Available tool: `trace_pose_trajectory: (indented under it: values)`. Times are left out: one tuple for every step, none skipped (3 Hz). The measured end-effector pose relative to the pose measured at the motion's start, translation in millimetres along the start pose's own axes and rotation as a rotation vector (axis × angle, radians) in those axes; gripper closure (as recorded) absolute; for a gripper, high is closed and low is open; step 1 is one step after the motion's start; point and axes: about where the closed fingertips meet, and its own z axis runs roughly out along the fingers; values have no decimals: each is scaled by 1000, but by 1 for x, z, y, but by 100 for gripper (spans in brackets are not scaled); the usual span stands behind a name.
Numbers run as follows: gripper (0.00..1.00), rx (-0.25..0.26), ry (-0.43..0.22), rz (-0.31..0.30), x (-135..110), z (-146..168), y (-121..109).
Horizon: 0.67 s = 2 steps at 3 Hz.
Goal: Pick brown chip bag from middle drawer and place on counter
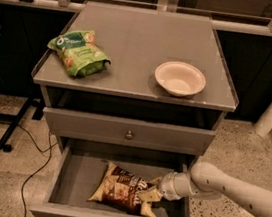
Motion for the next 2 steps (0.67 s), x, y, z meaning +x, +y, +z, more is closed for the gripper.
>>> trace_pose_trajectory:
  values:
    - [100, 0, 0, 0, 0, 0, 0]
    - [100, -10, -26, -27, -12, -10, 9]
